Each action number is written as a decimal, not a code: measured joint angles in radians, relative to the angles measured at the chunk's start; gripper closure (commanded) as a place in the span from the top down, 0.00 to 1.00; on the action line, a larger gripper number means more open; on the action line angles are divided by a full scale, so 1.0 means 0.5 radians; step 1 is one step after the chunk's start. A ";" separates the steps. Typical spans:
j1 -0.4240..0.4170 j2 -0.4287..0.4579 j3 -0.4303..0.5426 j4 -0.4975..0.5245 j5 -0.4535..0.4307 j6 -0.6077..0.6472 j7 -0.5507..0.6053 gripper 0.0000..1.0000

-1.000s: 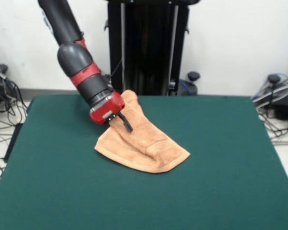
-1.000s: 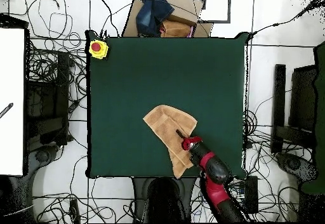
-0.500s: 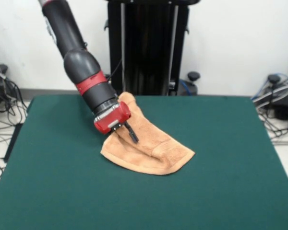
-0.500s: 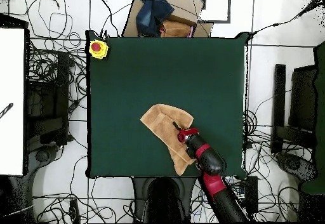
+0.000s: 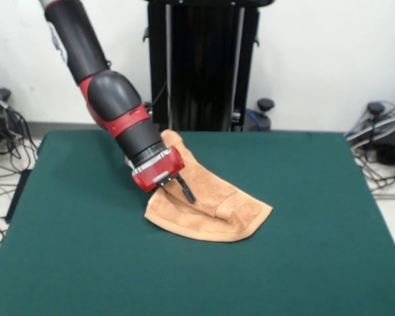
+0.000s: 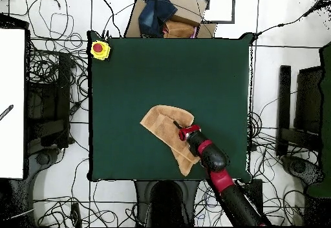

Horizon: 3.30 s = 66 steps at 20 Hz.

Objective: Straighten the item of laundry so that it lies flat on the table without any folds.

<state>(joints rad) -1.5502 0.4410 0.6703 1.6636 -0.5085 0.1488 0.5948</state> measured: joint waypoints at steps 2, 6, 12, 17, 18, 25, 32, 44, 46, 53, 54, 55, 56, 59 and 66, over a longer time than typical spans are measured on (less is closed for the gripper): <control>0.042 -0.037 -0.005 0.001 0.010 0.003 0.000 1.00; 0.175 -0.157 -0.026 0.000 0.064 0.044 0.000 1.00; 0.402 -0.371 -0.069 -0.027 0.121 0.177 0.000 1.00; 0.541 -0.486 -0.113 -0.051 0.161 0.252 0.000 1.00; 0.572 -0.512 -0.121 -0.057 0.170 0.273 0.000 1.00; 0.628 -0.558 -0.139 -0.075 0.192 0.324 0.000 1.00; 0.655 -0.578 -0.146 -0.092 0.230 0.376 0.000 1.00; 0.711 -0.631 -0.166 -0.121 0.229 0.449 0.000 1.00; 0.718 -0.646 -0.175 -0.122 0.230 0.448 0.000 1.00; 0.725 -0.675 -0.195 -0.124 0.247 0.452 0.000 1.00; 0.743 -0.691 -0.214 -0.131 0.275 0.481 0.000 1.00; 0.765 -0.711 -0.232 -0.135 0.301 0.521 0.000 1.00; 0.777 -0.725 -0.243 -0.137 0.314 0.544 0.000 1.00; 0.811 -0.796 -0.286 -0.141 0.353 0.643 0.000 1.00; 0.648 -0.771 -0.280 -0.208 0.417 0.578 0.000 1.00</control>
<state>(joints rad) -1.2264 0.0556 0.5303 1.5596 -0.2997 0.4376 0.5948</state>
